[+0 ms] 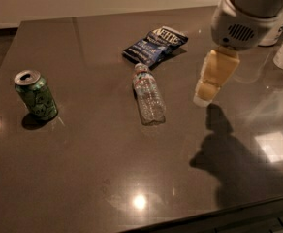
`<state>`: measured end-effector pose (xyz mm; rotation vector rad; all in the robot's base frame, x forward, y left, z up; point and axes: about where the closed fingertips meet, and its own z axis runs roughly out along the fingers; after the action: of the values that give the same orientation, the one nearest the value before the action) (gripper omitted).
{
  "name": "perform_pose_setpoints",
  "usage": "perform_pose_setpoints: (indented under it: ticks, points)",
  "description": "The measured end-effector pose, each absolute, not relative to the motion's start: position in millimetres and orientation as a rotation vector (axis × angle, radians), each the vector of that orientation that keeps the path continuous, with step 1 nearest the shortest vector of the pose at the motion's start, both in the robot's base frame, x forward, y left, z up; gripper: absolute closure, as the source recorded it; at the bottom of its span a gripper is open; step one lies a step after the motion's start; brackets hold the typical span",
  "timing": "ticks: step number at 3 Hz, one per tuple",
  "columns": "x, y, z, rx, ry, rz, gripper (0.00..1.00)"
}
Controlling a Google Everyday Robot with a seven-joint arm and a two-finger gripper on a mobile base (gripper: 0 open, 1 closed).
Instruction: Place water bottle upright
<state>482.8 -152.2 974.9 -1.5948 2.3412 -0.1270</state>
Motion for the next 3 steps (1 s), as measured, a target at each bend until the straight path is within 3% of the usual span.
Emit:
perform_pose_setpoints:
  ticks: [3]
  points:
    - [525,-85,954,-1.219,2.606,-0.065,0.0]
